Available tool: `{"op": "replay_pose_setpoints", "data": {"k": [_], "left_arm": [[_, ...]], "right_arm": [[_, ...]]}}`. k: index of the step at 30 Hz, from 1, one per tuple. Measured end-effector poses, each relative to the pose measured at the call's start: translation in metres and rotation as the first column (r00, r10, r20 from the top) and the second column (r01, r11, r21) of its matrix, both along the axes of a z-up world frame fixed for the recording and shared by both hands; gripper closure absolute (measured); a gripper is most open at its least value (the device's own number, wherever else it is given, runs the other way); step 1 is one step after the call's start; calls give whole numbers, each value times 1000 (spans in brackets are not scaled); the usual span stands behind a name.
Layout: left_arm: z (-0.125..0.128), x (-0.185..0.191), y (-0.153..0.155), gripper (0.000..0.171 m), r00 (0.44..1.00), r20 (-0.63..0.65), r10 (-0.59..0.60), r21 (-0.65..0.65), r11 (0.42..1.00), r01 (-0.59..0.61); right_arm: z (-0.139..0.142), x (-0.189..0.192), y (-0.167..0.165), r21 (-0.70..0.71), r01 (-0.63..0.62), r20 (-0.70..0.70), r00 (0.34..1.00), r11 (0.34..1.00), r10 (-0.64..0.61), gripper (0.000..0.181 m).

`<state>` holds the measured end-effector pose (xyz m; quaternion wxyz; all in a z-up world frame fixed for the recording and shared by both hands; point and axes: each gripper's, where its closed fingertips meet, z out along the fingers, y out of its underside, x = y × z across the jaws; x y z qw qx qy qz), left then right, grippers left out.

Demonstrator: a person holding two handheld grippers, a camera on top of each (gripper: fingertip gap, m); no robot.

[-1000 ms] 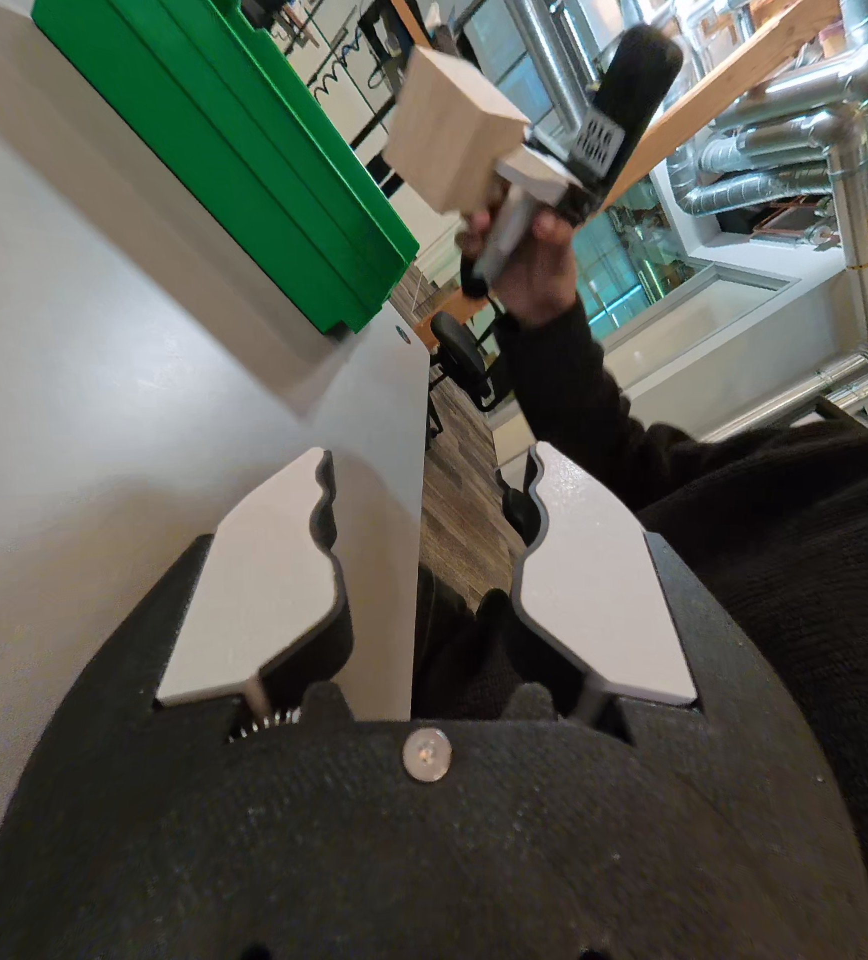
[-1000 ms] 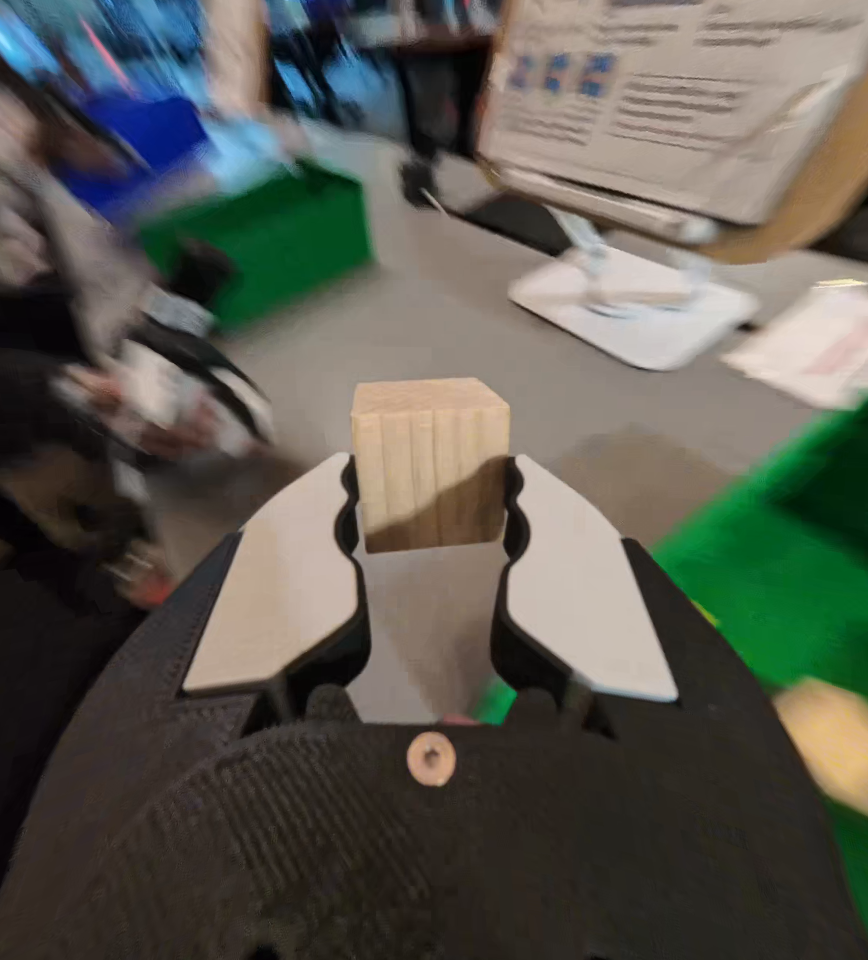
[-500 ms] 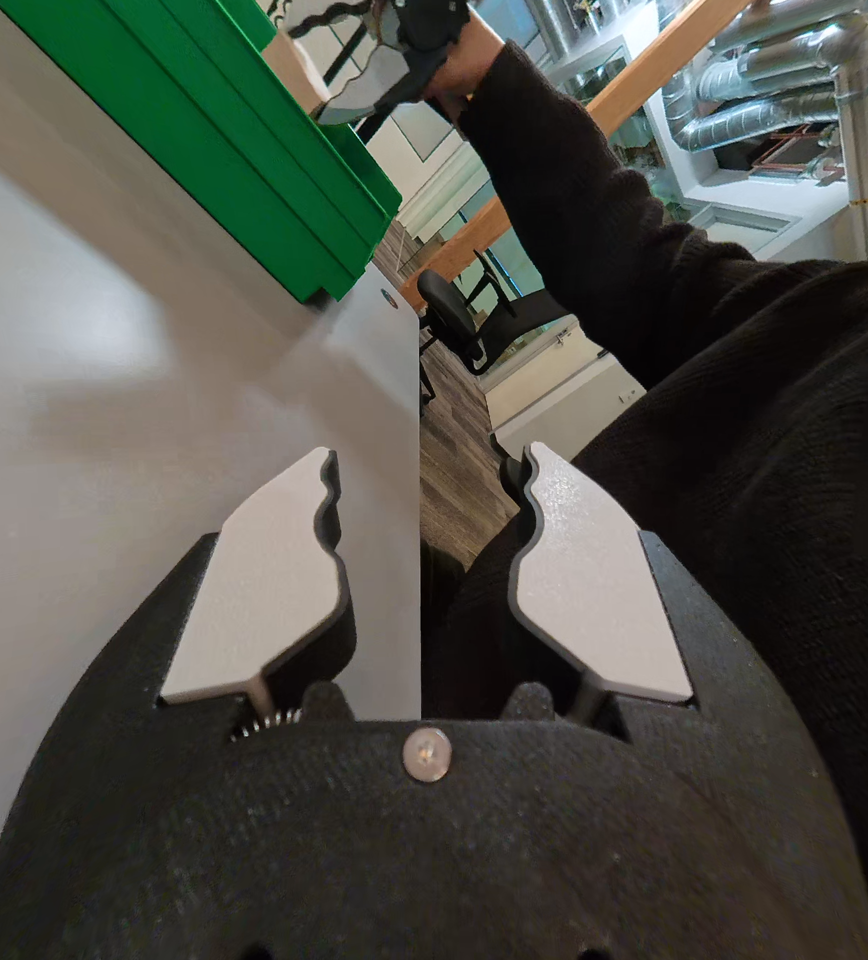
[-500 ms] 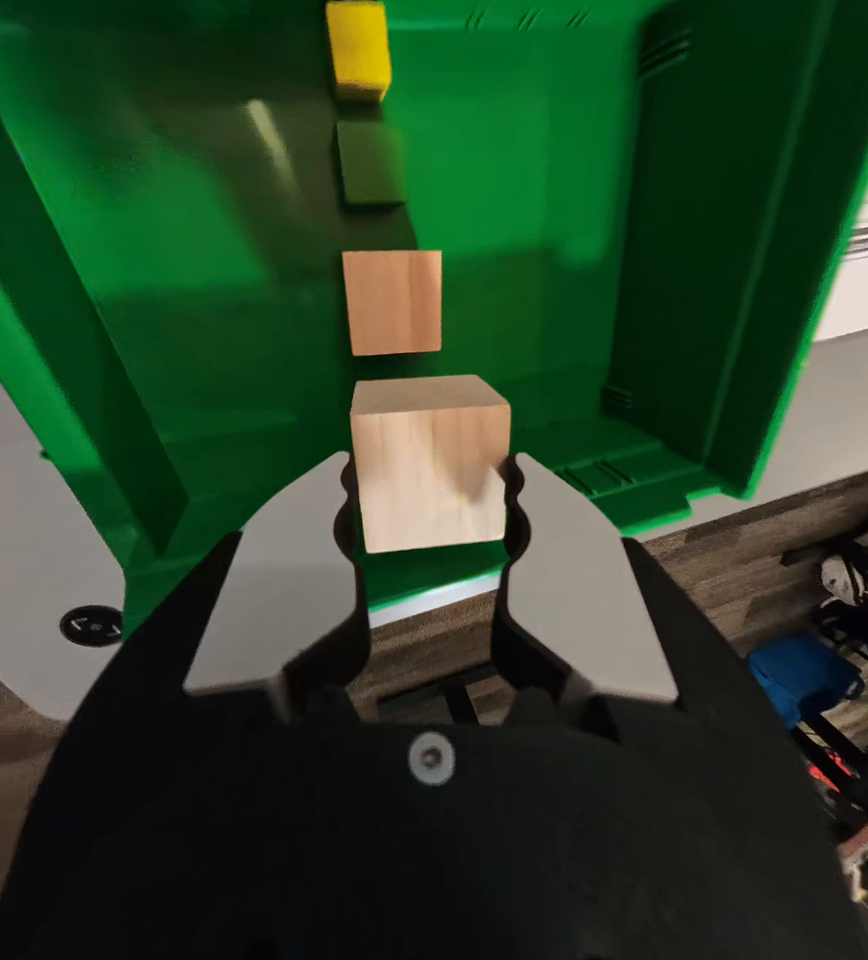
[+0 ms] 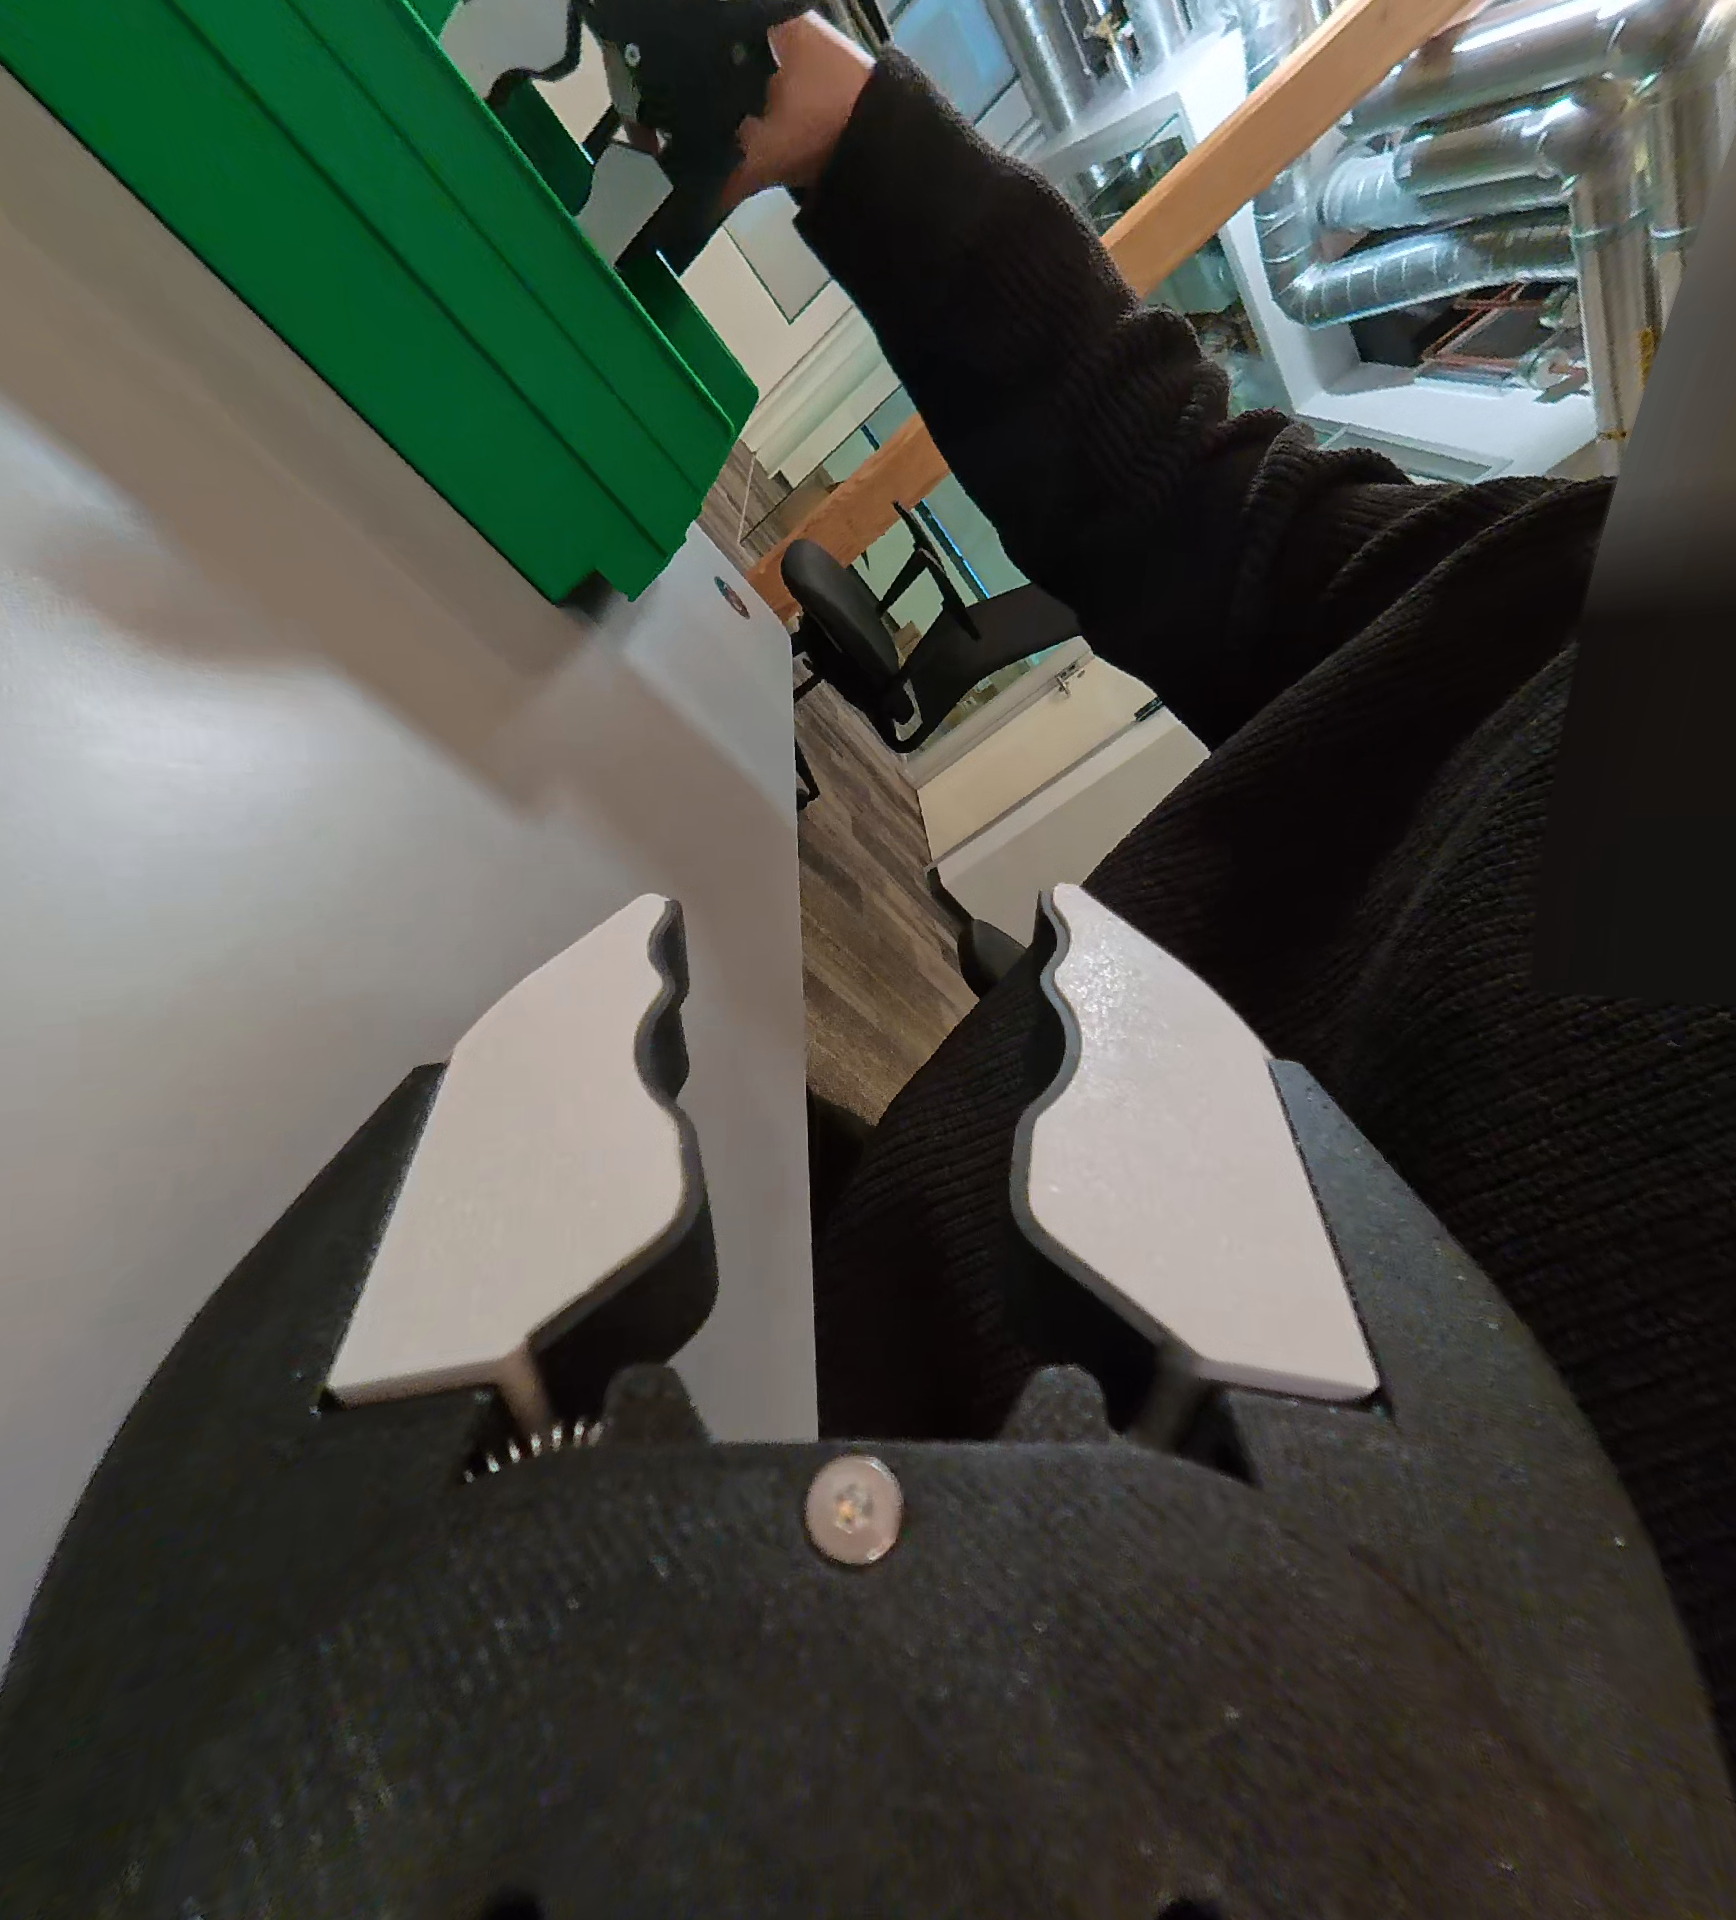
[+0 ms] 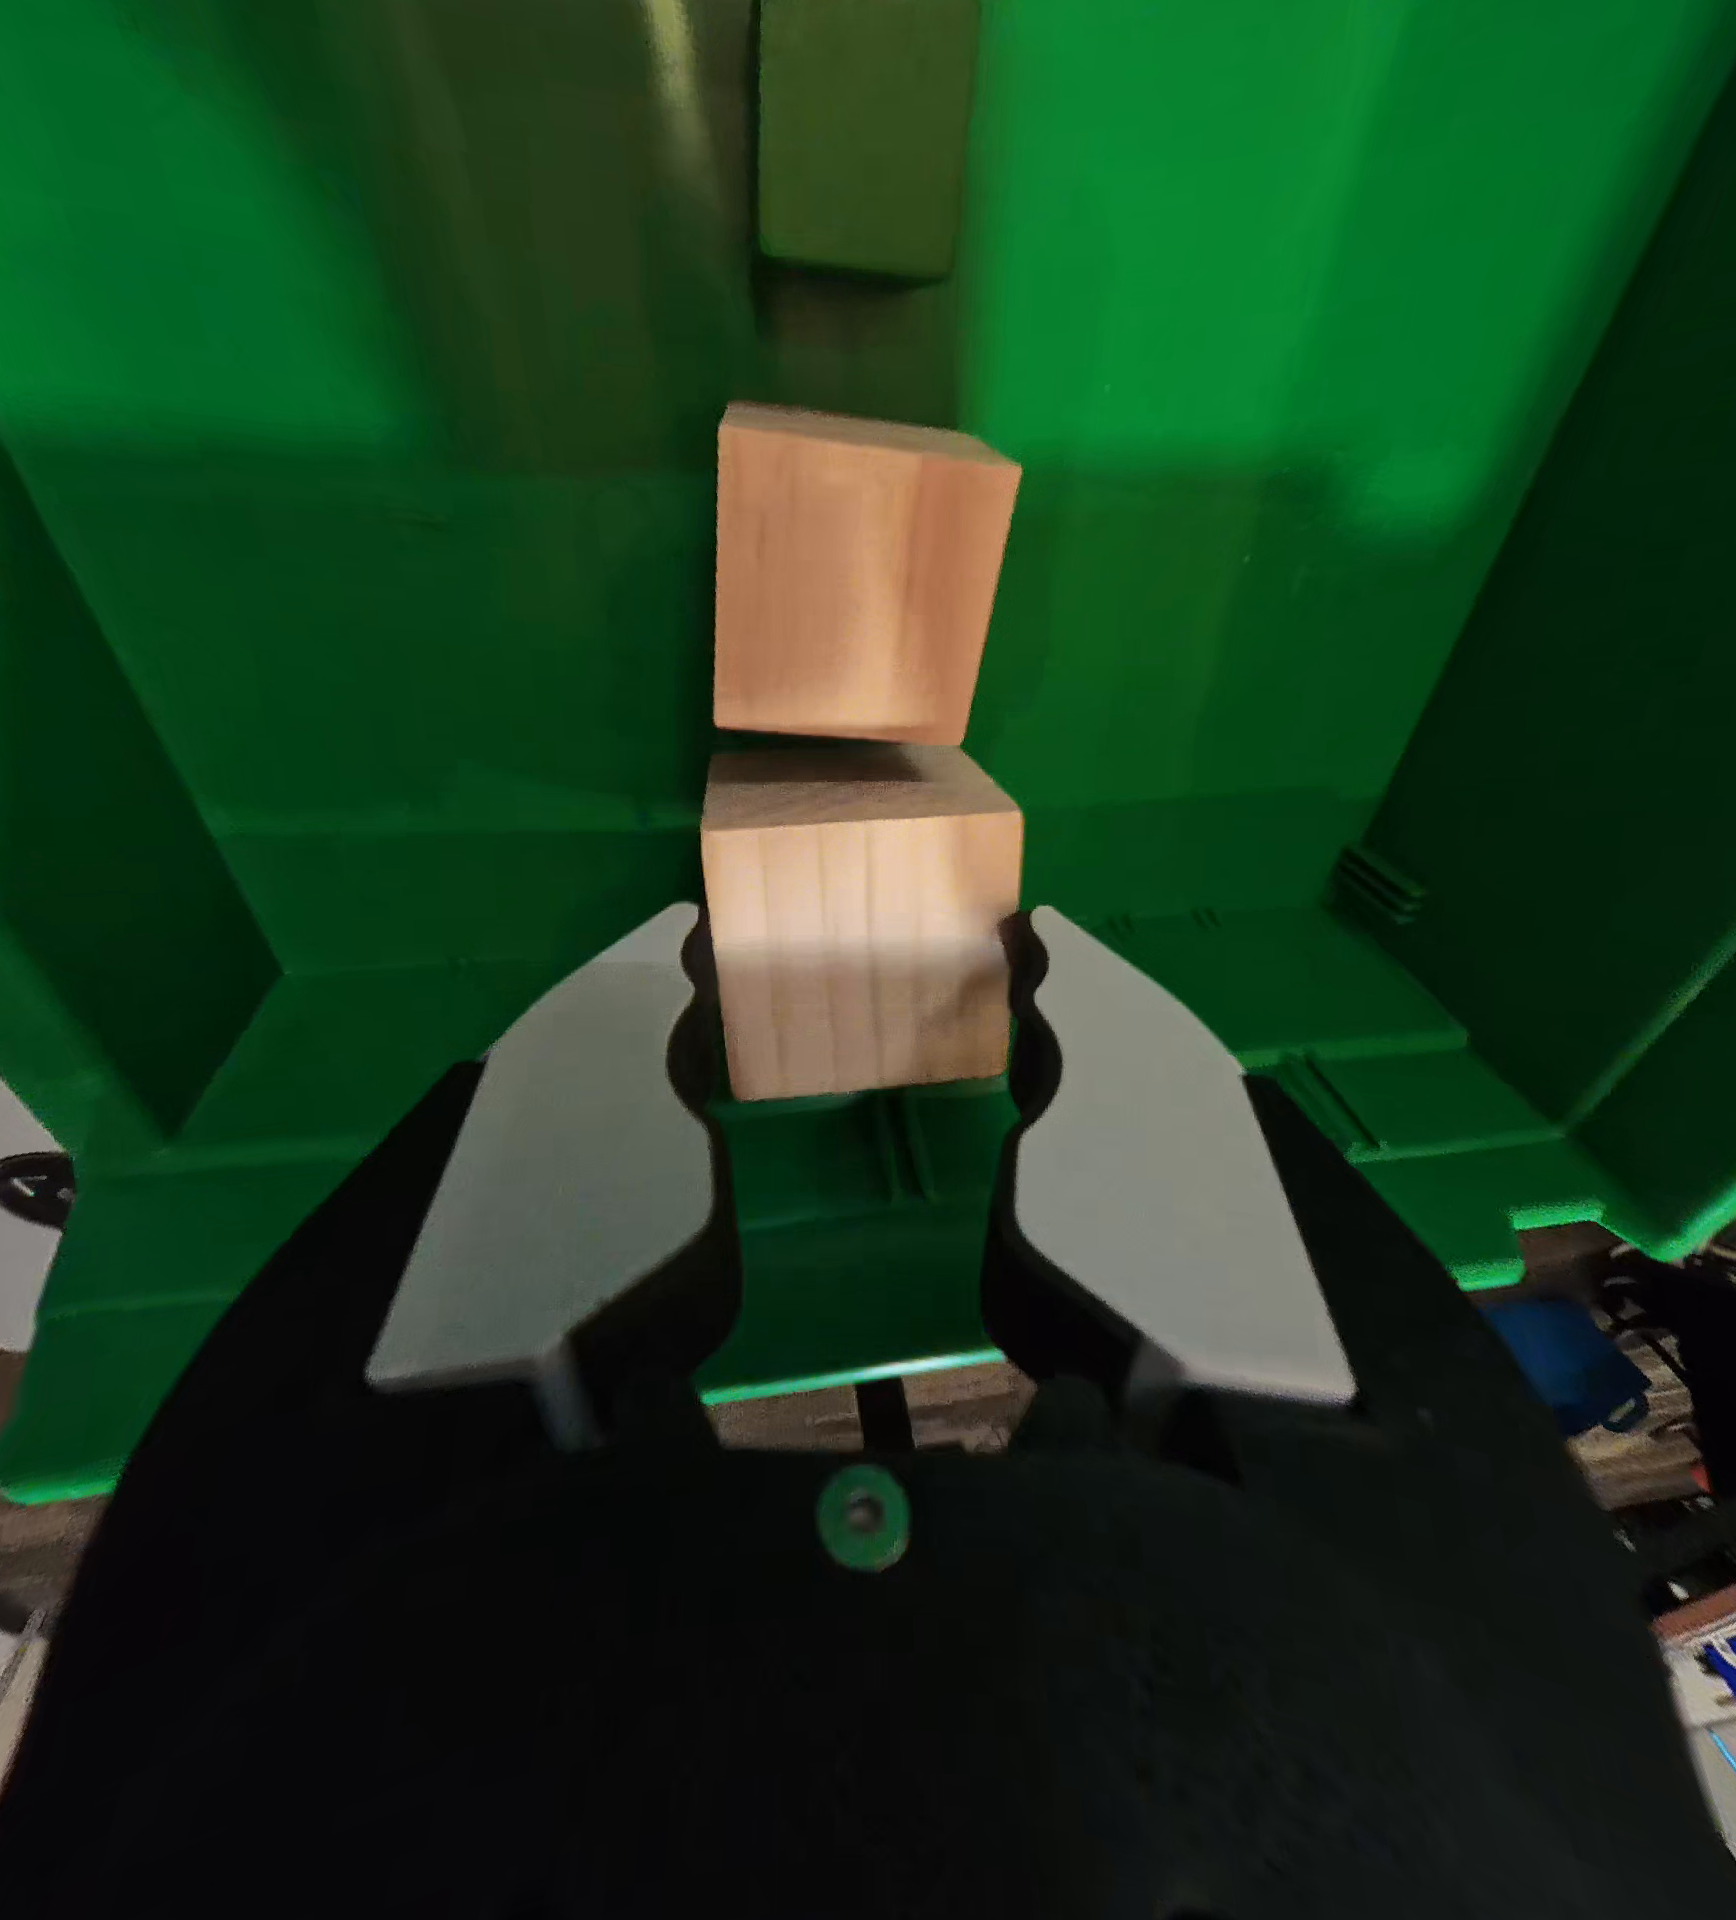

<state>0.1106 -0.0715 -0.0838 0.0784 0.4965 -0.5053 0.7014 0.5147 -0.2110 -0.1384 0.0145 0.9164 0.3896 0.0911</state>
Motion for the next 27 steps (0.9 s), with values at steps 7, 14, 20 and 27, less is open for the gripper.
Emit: {"op": "replay_pose_setpoints", "data": {"k": [7,14,20,27], "left_arm": [[1,-2,-2,107,1000,2,-10,0,1000,10],[4,-4,-4,108,1000,7,-16,1,1000,16],[4,-5,-5,108,1000,7,-24,-1,1000,24],[2,-5,-7,109,1000,-2,-30,3,1000,30]], "right_arm": [[0,3,-3,-23,9,20,1000,1000,-8,125],[6,5,-5,-42,14,54,998,999,-12,117],[15,-13,7,51,30,-1,1000,998,-30,112],[1,-41,29,90,-27,-53,998,996,32,107]]}}
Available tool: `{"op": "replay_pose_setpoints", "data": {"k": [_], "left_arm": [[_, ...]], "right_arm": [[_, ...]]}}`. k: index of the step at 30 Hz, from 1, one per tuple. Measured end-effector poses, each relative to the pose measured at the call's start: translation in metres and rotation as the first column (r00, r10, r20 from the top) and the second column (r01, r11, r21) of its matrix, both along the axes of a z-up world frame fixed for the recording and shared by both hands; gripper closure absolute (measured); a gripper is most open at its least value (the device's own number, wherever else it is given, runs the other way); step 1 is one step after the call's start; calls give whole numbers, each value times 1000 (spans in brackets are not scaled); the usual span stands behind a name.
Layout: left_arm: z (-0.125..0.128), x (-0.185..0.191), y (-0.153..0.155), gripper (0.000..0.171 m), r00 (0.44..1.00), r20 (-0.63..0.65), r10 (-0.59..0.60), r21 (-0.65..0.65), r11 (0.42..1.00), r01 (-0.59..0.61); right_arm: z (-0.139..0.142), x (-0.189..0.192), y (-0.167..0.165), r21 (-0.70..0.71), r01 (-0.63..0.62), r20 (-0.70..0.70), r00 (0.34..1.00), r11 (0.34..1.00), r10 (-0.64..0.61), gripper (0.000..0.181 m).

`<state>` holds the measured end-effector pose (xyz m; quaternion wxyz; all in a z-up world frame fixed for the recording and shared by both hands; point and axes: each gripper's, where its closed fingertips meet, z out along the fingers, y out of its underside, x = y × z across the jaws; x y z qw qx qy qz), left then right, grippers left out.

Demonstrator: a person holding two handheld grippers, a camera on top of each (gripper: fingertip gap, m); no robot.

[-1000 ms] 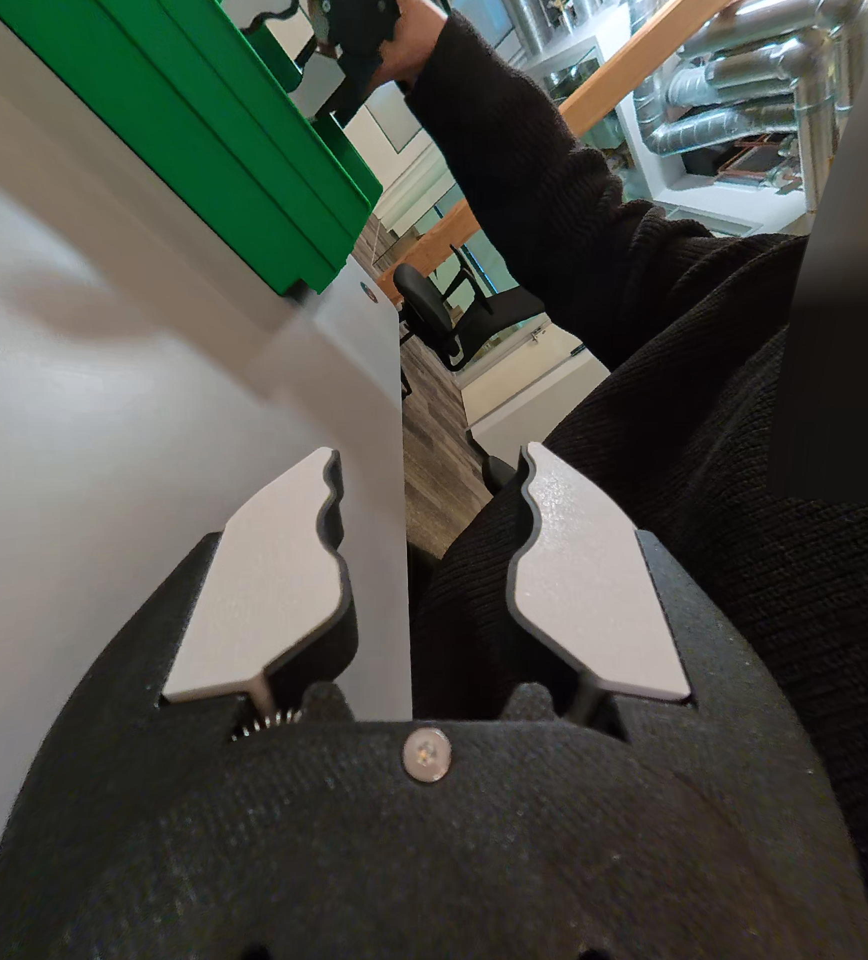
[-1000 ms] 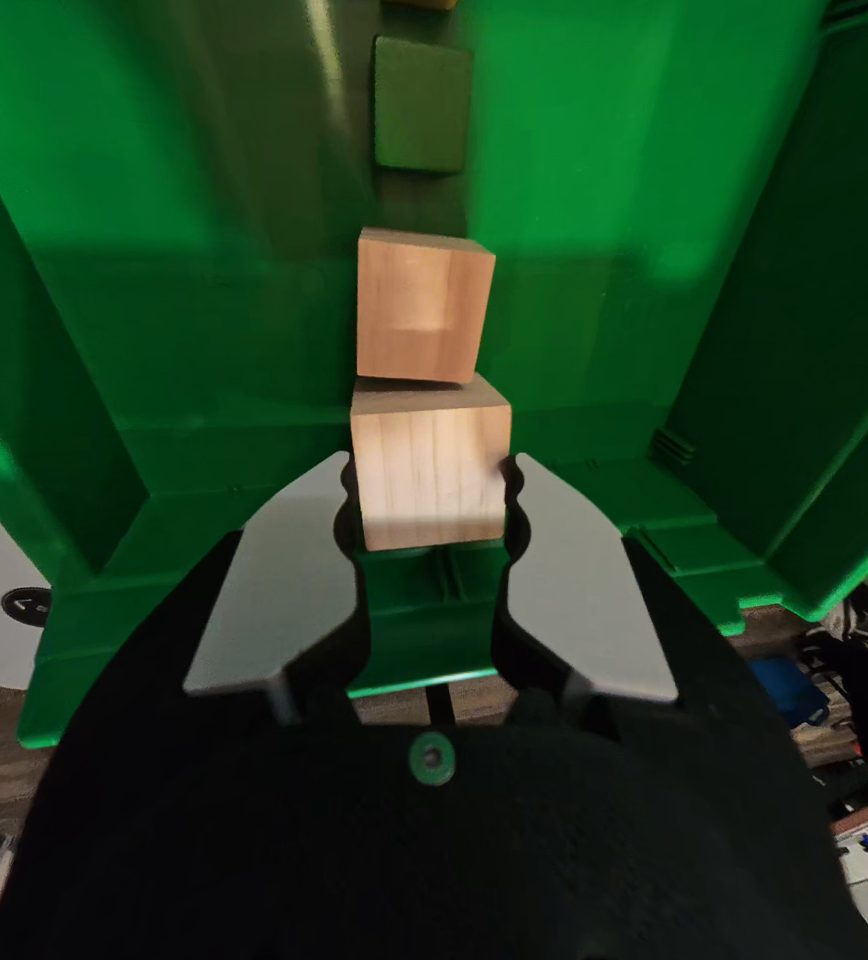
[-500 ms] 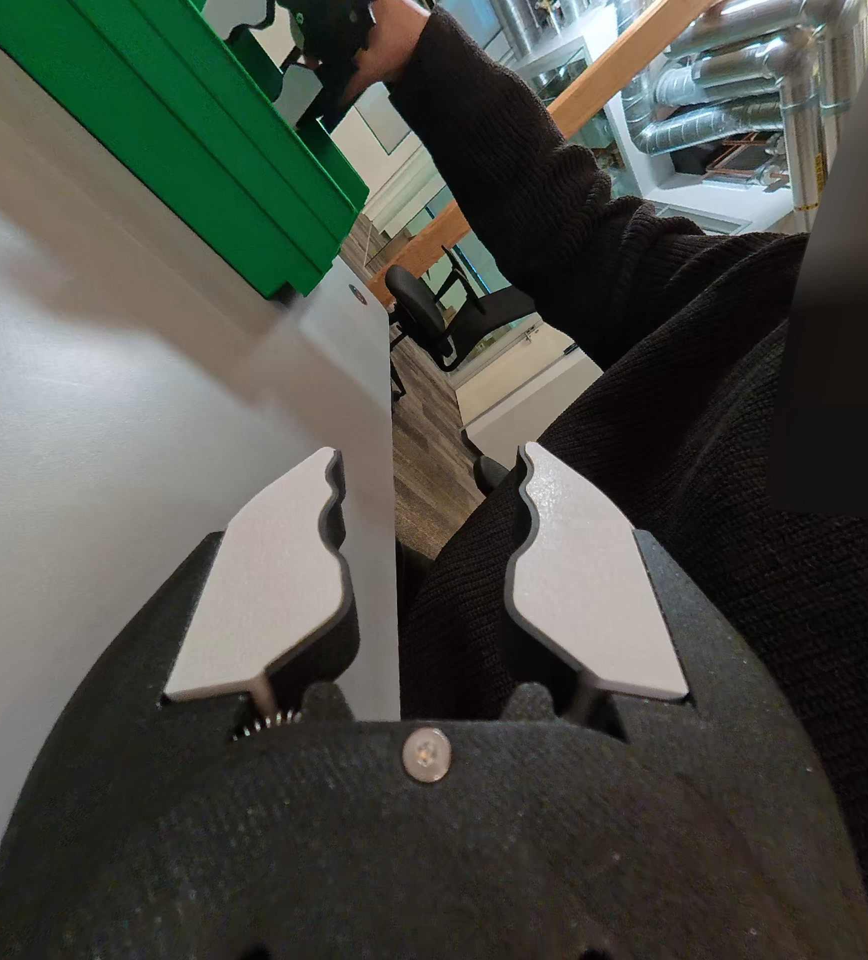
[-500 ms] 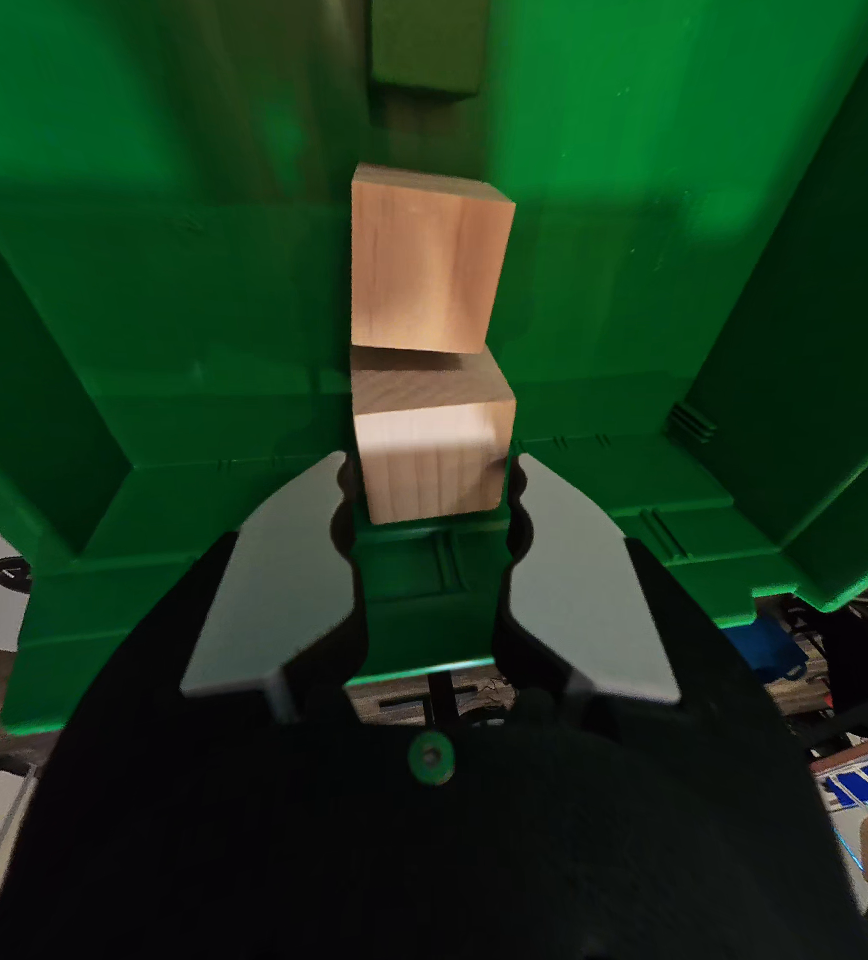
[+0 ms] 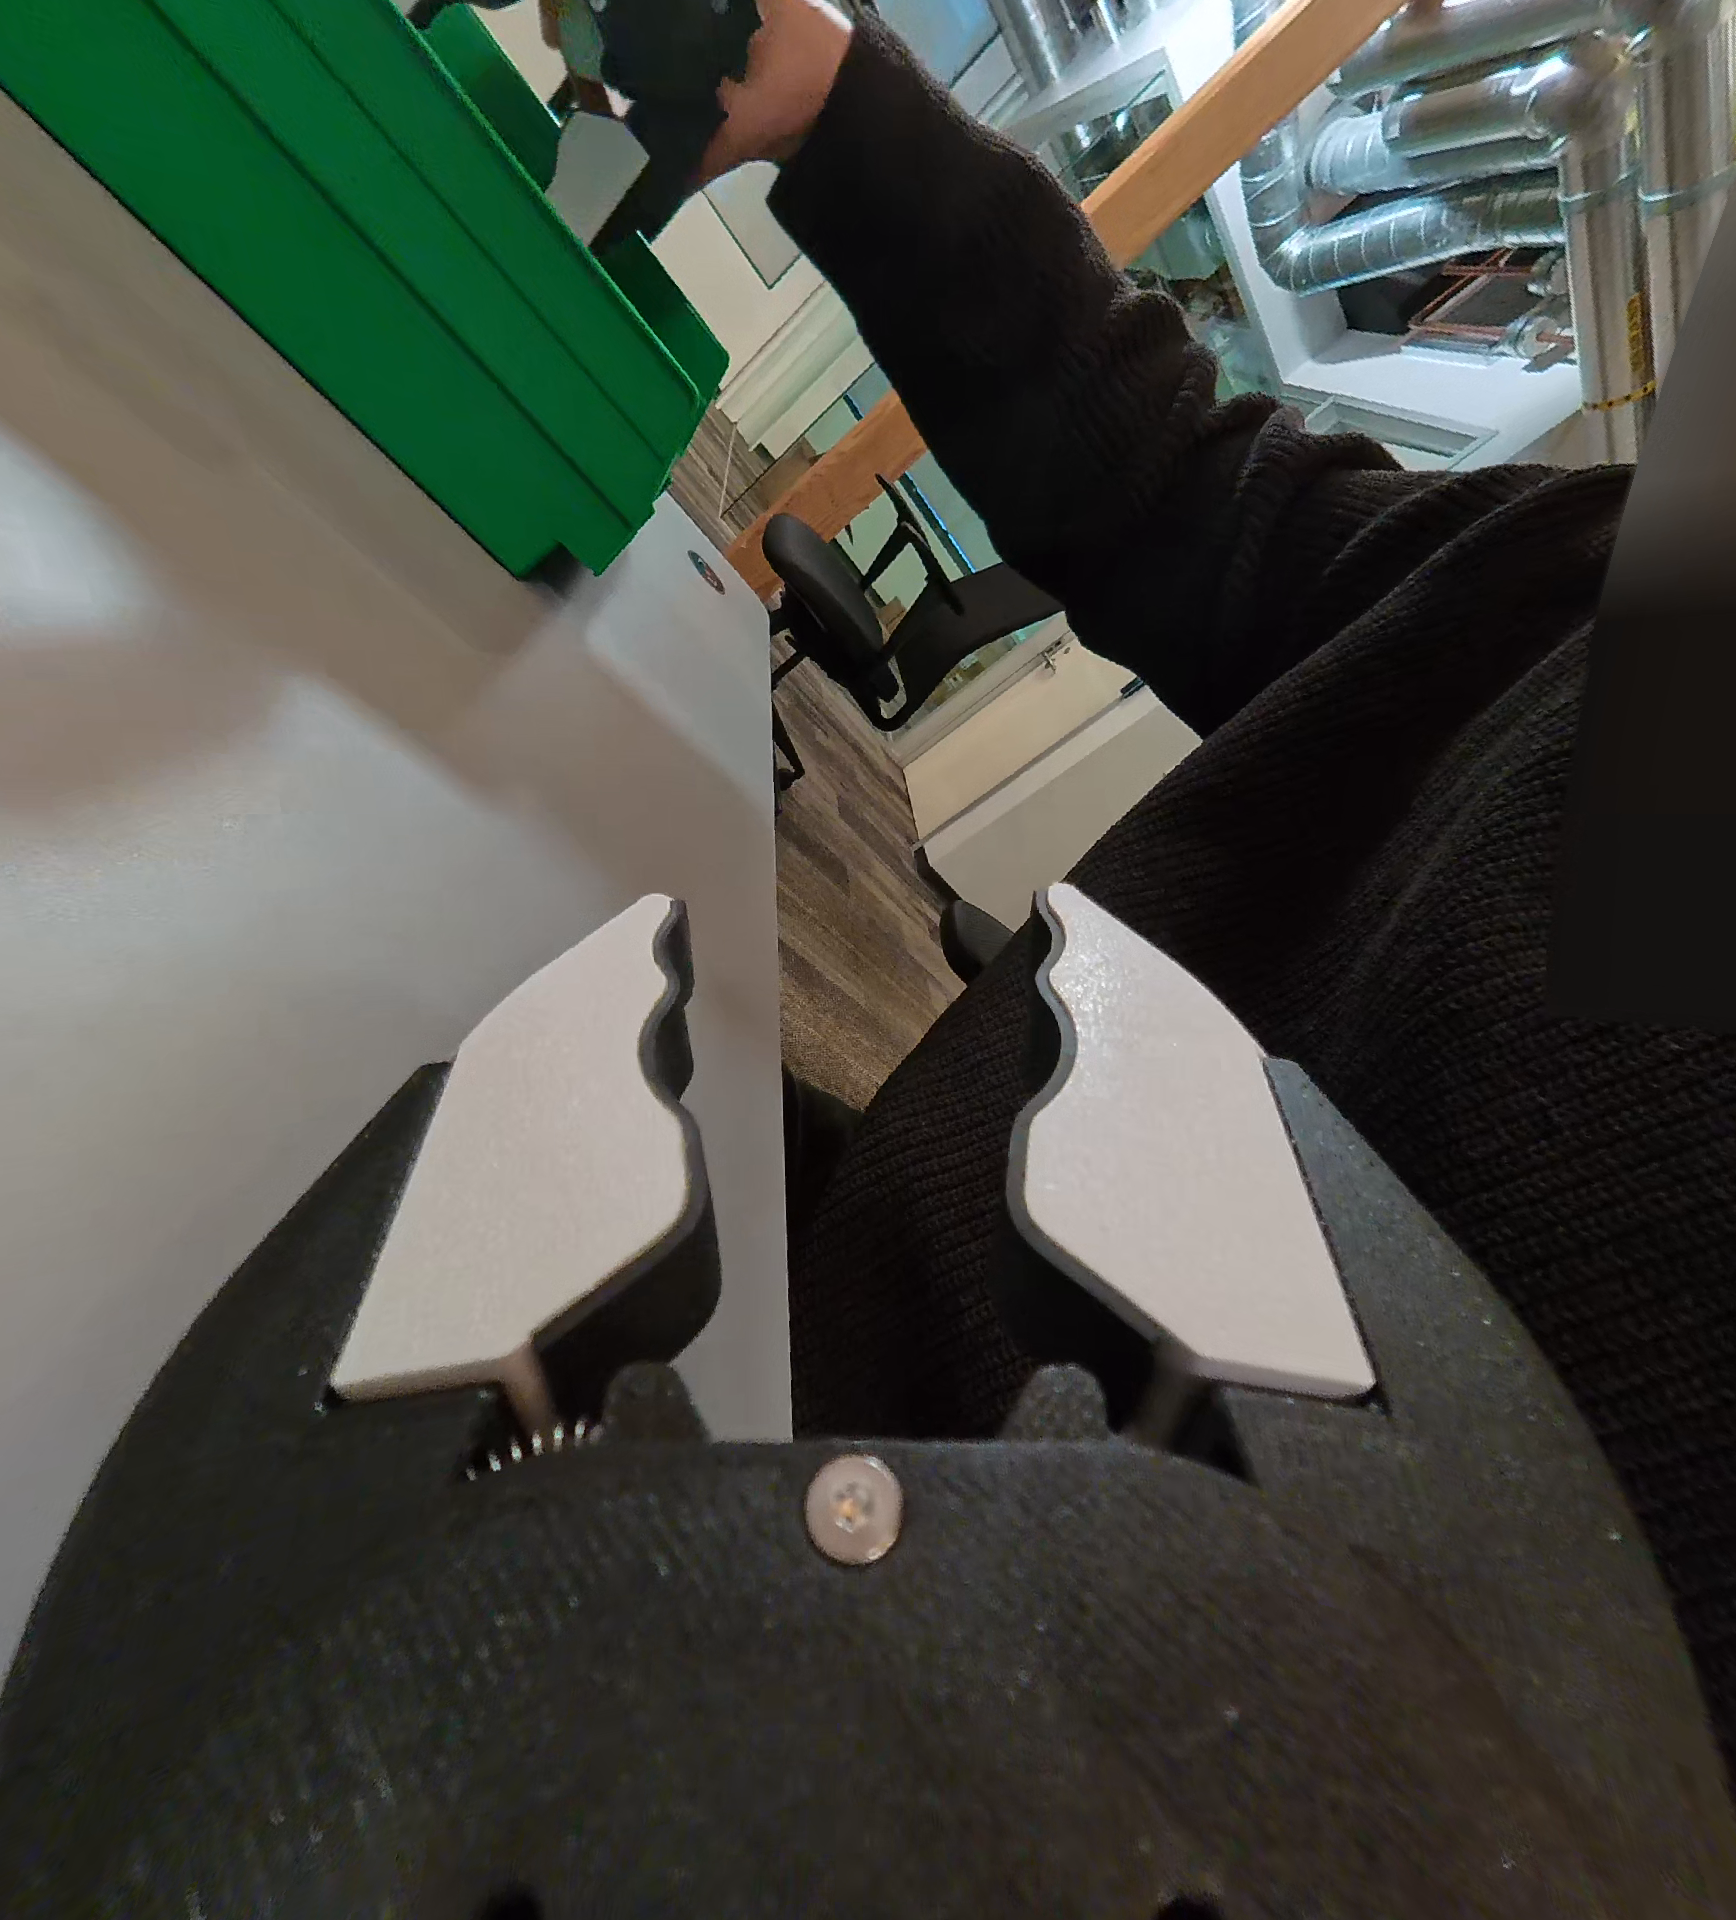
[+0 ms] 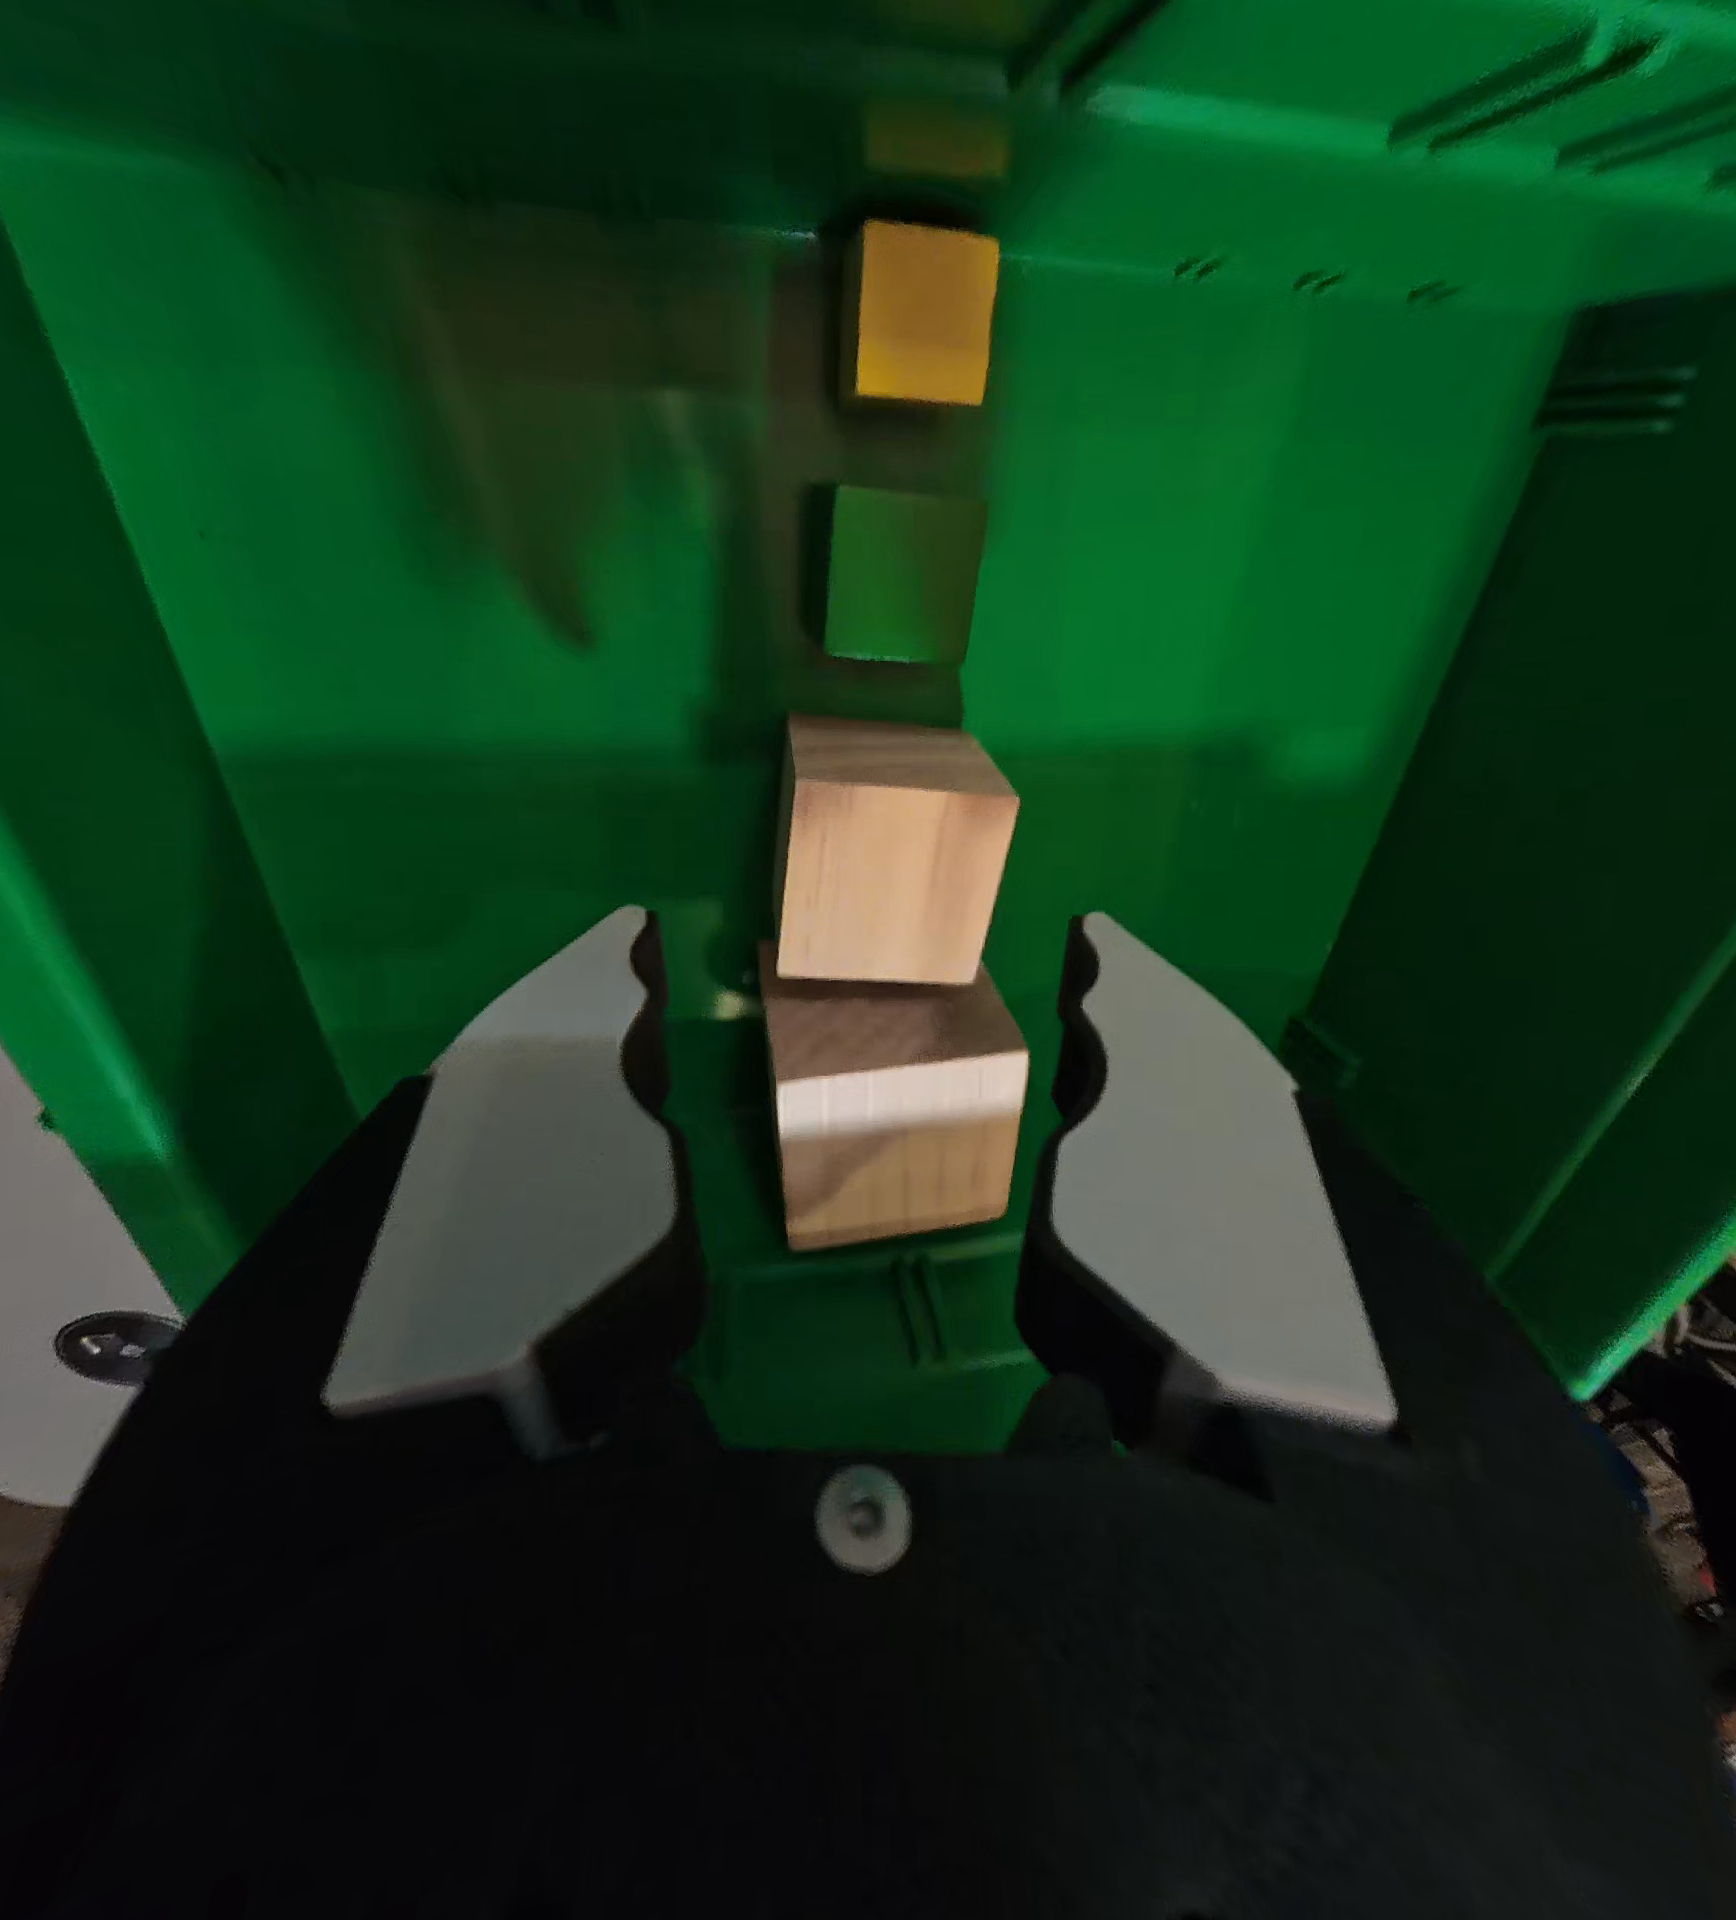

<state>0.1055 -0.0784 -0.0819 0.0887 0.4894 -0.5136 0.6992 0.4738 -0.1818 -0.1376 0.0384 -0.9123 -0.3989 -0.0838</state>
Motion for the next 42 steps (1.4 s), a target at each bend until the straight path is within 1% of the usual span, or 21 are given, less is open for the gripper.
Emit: {"op": "replay_pose_setpoints", "data": {"k": [3,6,11,14,19,22,27,28,30,31,34,37,39,40,41,42], "left_arm": [[-1,0,0,109,1000,-4,-2,-1,1000,2],[-2,0,0,109,1000,-7,-3,-1,1000,2],[-3,1,2,109,1000,-14,0,-11,1000,0],[-5,2,2,110,1000,-23,1,-17,1000,-1],[-8,3,2,111,999,-37,-3,-24,1000,2],[-8,3,3,111,999,-36,-2,-22,1000,1],[-8,3,3,111,999,-43,-4,-35,999,2],[-8,3,3,111,999,-42,-5,-36,999,3],[-7,2,3,111,999,-40,-6,-35,999,5],[-7,2,2,111,999,-40,-7,-33,999,5],[-5,1,1,112,999,-35,-12,-35,999,10],[-3,1,1,113,999,-30,-15,-35,999,14],[-2,0,0,113,1000,-24,-16,-35,999,15],[-1,-1,-1,113,1000,-20,-16,-34,999,16],[1,-1,-1,113,1000,-16,-16,-32,999,16],[2,-2,-1,113,1000,-9,-15,-29,999,15]], "right_arm": [[-9,-1,4,-18,-14,-2,1000,1000,14,111],[-16,0,5,-39,-35,9,999,999,35,122],[-21,6,5,-47,-40,34,999,998,41,133],[-20,6,6,-63,-48,23,999,997,49,133],[-21,5,9,-94,-99,25,995,991,101,134],[-21,5,11,-87,-125,19,992,988,127,134],[-21,5,10,-74,-117,23,993,990,119,133],[-21,4,9,-80,-114,20,993,990,116,131],[-21,4,5,-101,-104,15,994,989,106,111],[-20,4,6,-96,-96,17,995,991,98,107],[-9,5,13,-30,-76,33,996,997,77,102],[11,1,20,44,-44,20,999,998,43,95],[33,-7,31,161,-15,-10,1000,987,17,97],[45,-17,37,229,5,-48,999,973,6,97],[60,-27,45,310,32,-87,996,950,-5,97],[77,-36,54,410,69,-110,994,910,-26,98]]}}
